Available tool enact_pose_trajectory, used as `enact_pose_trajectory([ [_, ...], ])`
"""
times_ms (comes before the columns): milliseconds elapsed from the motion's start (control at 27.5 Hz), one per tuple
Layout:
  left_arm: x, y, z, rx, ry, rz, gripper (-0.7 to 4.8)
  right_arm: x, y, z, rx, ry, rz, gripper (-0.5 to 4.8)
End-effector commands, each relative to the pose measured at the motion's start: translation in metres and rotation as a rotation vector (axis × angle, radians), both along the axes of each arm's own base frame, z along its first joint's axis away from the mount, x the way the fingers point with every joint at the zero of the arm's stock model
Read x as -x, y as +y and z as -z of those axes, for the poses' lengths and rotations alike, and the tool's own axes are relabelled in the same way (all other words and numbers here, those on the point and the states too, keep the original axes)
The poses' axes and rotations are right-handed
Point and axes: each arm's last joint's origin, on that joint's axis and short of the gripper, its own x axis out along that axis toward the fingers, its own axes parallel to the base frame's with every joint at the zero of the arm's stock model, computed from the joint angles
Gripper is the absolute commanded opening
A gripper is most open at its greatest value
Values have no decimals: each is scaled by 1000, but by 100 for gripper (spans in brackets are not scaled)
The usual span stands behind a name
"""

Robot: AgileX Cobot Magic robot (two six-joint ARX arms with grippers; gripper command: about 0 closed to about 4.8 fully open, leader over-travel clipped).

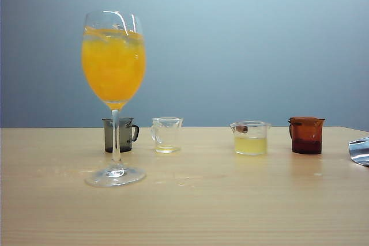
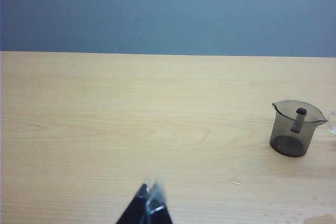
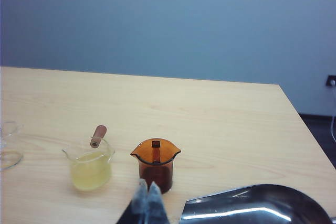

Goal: Pick up the second measuring cup from the left, pour the orange juice inside into the goblet, and finally put the measuring cup back in its original place.

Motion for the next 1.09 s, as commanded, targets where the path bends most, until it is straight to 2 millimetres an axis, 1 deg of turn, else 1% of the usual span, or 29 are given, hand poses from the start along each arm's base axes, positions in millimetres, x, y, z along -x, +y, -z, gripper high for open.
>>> enact_pose_trajectory([
  [36,0,0,-2,-2,-15,-1,-2,2,-5,14,-1,-28,-20,-5],
  [218,0,0,-2,0,-14,-1,-2,-3,-13,33,6,-27,6,-5],
  [436,0,0,-2,0,-14,-1,-2,-6,-21,42,4,-45,89,-5],
  [618,0,0,-2,0,-14,-1,-2,-7,-24,42,4,-48,127,-5],
  [1090,0,0,-2,0,-14,-1,-2,-7,-24,42,4,-47,126,-5],
])
